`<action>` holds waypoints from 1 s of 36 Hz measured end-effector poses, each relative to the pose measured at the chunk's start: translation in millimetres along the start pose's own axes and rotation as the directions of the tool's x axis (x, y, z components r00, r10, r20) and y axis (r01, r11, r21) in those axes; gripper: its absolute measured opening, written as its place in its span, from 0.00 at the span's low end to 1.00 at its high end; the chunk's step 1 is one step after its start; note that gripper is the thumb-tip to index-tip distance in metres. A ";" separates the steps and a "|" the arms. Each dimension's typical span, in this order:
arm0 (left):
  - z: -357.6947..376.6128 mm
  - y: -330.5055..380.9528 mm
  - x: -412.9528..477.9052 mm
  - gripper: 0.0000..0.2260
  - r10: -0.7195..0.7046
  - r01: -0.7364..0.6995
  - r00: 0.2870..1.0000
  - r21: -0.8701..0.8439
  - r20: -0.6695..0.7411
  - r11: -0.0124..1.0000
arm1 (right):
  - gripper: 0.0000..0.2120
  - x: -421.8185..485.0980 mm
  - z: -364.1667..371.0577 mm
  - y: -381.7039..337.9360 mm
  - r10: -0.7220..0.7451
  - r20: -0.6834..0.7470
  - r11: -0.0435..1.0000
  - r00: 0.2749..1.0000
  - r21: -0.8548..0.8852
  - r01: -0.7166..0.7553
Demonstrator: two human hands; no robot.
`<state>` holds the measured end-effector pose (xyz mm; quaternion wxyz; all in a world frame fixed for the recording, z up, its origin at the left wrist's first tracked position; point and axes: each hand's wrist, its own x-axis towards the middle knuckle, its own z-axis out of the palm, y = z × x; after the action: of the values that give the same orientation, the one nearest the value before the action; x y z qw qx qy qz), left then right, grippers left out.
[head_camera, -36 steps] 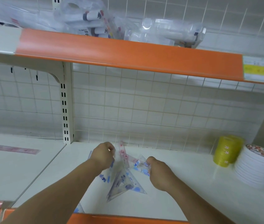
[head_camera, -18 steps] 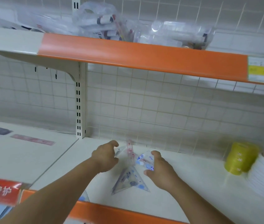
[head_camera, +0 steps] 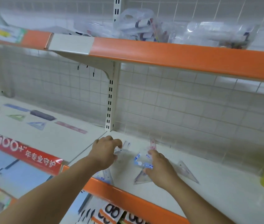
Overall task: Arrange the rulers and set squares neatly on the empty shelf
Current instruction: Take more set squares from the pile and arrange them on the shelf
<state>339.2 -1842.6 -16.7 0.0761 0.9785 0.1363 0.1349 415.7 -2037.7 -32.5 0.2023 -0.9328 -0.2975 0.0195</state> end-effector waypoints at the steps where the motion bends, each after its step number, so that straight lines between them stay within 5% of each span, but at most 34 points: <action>1: -1.1 -3.4 -1.9 0.16 -0.003 0.003 1.000 0.009 0.000 1.000 | 0.31 0.2 1.9 -3.7 -0.005 0.005 1.000 1.000 0.008 0.005; 36: -116.1 -313.8 -114.4 0.16 -0.153 0.158 0.987 0.132 -0.053 0.978 | 0.33 27.7 109.0 -324.3 -0.088 0.058 0.996 0.994 -0.028 0.090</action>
<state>122.9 -1564.0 7.7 0.0166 0.9646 0.2229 0.1398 243.8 -1741.9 -4.0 0.1802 -0.9207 -0.3447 0.0325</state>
